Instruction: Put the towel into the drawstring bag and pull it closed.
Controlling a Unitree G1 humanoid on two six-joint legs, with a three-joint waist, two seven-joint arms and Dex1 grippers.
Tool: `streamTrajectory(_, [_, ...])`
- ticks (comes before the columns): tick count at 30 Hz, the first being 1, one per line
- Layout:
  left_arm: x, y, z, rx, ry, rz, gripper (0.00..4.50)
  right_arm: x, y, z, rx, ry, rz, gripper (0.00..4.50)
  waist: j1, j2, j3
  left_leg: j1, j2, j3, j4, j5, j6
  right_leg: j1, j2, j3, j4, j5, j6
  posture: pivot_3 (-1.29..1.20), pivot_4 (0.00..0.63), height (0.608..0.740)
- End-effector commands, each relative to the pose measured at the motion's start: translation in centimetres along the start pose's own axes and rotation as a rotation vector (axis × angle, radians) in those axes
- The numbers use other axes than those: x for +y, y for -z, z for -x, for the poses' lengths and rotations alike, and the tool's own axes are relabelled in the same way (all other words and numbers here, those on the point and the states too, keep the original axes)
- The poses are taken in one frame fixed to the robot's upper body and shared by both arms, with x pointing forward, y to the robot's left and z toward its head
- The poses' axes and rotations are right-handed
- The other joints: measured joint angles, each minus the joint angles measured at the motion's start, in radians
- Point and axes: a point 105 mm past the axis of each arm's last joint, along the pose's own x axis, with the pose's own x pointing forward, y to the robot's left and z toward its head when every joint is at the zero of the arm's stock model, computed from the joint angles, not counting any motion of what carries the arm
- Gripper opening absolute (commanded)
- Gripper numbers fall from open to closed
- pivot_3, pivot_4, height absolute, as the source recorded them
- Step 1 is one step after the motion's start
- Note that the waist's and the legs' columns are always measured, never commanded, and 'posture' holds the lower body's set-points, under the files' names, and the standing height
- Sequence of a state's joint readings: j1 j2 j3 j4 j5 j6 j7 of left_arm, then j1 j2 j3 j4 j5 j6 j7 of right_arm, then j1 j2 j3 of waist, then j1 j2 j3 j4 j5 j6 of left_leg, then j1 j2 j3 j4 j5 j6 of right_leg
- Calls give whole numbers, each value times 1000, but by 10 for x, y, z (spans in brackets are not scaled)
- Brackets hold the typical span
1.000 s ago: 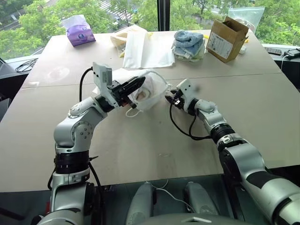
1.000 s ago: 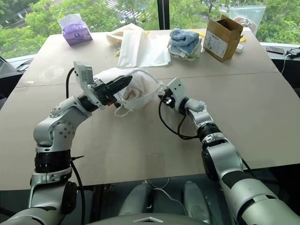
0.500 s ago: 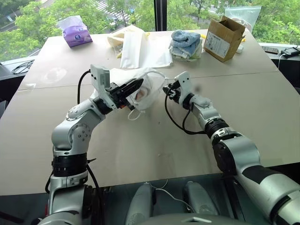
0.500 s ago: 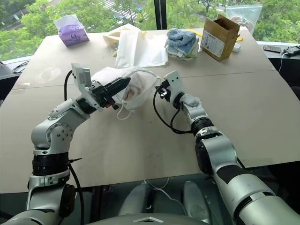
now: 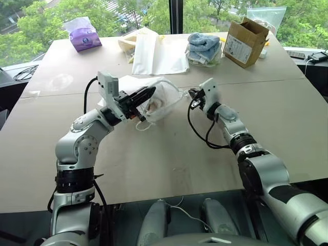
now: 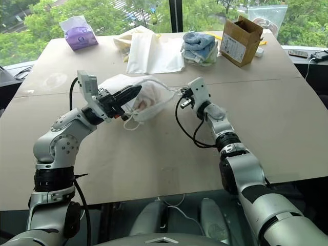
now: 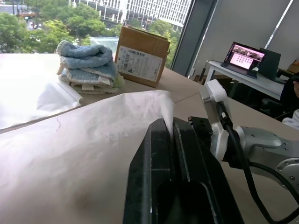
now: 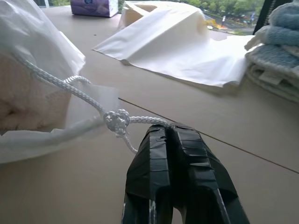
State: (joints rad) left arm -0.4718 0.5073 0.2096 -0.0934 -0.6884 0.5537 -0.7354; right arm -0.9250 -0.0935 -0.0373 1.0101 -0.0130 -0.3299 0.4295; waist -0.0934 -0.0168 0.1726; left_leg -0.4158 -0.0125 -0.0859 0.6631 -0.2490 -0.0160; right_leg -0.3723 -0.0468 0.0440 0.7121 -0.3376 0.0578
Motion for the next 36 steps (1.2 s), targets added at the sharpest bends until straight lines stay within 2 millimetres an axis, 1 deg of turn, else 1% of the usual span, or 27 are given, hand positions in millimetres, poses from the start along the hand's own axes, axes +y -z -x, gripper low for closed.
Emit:
streamTrajectory(1, [1, -14, -1, -47, 0, -50, 0, -18, -50, 15, -173, 95, 131, 48, 1, 0, 0, 0, 0, 0, 0, 0, 0, 0, 0, 0, 0, 0, 0, 0, 150, 740])
streamTrajectory(4, [0, -13, -6, -52, 10, -56, 0, -14, -68, 38, -206, 118, 158, 48, 2, 0, 0, 0, 0, -1, 0, 0, 0, 0, 0, 0, 1, 0, 0, 0, 150, 740])
streamTrajectory(8, [-3, -10, -17, -58, 31, -57, 0, -4, -86, 68, -193, 136, 164, 48, 8, 0, 0, 0, 0, 0, 0, 0, 0, 0, 0, 0, 1, 0, 0, 0, 150, 740])
streamTrajectory(10, [-5, -8, -22, -55, 43, -56, 0, -1, -94, 77, -186, 154, 171, 48, 11, 0, 0, 0, 0, 0, 0, 0, 0, 0, 0, 0, 1, 0, 0, 0, 150, 740])
streamTrajectory(12, [-7, -3, -29, -28, 54, -71, 0, 2, -107, 85, -203, 184, 182, 48, 17, 0, 0, 0, 0, 0, 0, 0, 0, 0, 0, 1, 1, 0, 0, 0, 150, 740])
streamTrajectory(14, [-9, 0, -34, -20, 71, -74, 0, 7, -119, 89, -224, 210, 194, 48, 26, 0, 0, 0, 0, 0, 0, 0, 0, 0, 1, 1, 1, 0, 0, 0, 150, 740])
streamTrajectory(16, [-11, 0, -38, -28, 84, -67, 0, 11, -127, 90, -233, 226, 195, 48, 27, 0, 0, 0, 0, 0, 0, 0, 0, -1, 1, 0, 1, 0, 0, 0, 150, 740])
streamTrajectory(18, [-17, 6, -41, 0, 119, -89, 586, 13, -131, 89, -233, 242, 181, 0, 27, 0, 0, 0, -1, 0, 0, 0, 0, 0, 0, 0, 1, 0, 0, 0, 150, 740])
streamTrajectory(19, [-17, 8, -42, 13, 118, -109, 791, 14, -130, 88, -227, 249, 174, 0, 27, 0, 0, 0, -1, 0, 0, 0, 0, 0, 0, 0, 1, 0, 0, 0, 150, 740])
streamTrajectory(21, [-16, 11, -40, 26, 102, -141, 1614, 12, -127, 87, -208, 259, 175, 0, 28, 0, 0, 0, -1, 0, 0, 0, 0, 0, 0, 0, 1, 0, 0, 0, 150, 740])
streamTrajectory(22, [-15, 11, -36, 26, 98, -140, 2110, 10, -125, 87, -197, 268, 178, 0, 27, 0, 0, 0, -1, 0, 0, 0, 0, 0, 0, 0, 1, 0, 0, 0, 150, 740])
streamTrajectory(23, [-14, 13, -31, 29, 97, -133, 2481, 8, -123, 87, -187, 278, 180, 0, 26, 0, 0, 0, -1, 0, 0, 0, 0, 0, 0, 0, 1, 0, 0, 0, 150, 740])
streamTrajectory(25, [-15, 18, -18, 48, 106, -101, 3386, 3, -122, 88, -175, 297, 180, 0, 21, 0, 0, 0, -1, 0, -1, 0, 0, -1, 0, 1, 1, 0, 0, 0, 150, 740])
streamTrajectory(29, [-23, 31, 5, 81, 109, -86, 3386, -1, -120, 90, -162, 307, 184, 0, 26, 0, 0, 0, 0, 1, -3, 0, 0, -2, 0, 2, 1, 0, 0, 0, 150, 740])
streamTrajectory(31, [-31, 45, 14, 129, 122, -103, 3386, -2, -119, 89, -160, 309, 180, 0, 28, 0, 0, 0, 0, 1, -4, 0, 0, -2, 0, 2, 0, 0, 0, 0, 150, 740])
streamTrajectory(32, [-35, 51, 17, 152, 131, -109, 3386, -2, -119, 89, -160, 310, 179, 0, 28, 0, 0, 0, 0, 1, -4, 0, 0, -2, 0, 2, 0, 0, 0, 0, 150, 740])
streamTrajectory(34, [-43, 62, 21, 182, 151, -46, 3386, -2, -121, 87, -164, 308, 176, 0, 30, 0, 0, 0, 0, 2, -4, 0, 0, -2, 0, 2, 0, 0, 0, 0, 150, 740])
streamTrajectory(36, [-51, 70, 22, 214, 179, -22, 3386, -1, -123, 85, -169, 303, 175, 0, 34, 0, 0, 0, 0, 1, -4, 0, 0, -2, 0, 2, 0, 0, 0, 0, 150, 740])
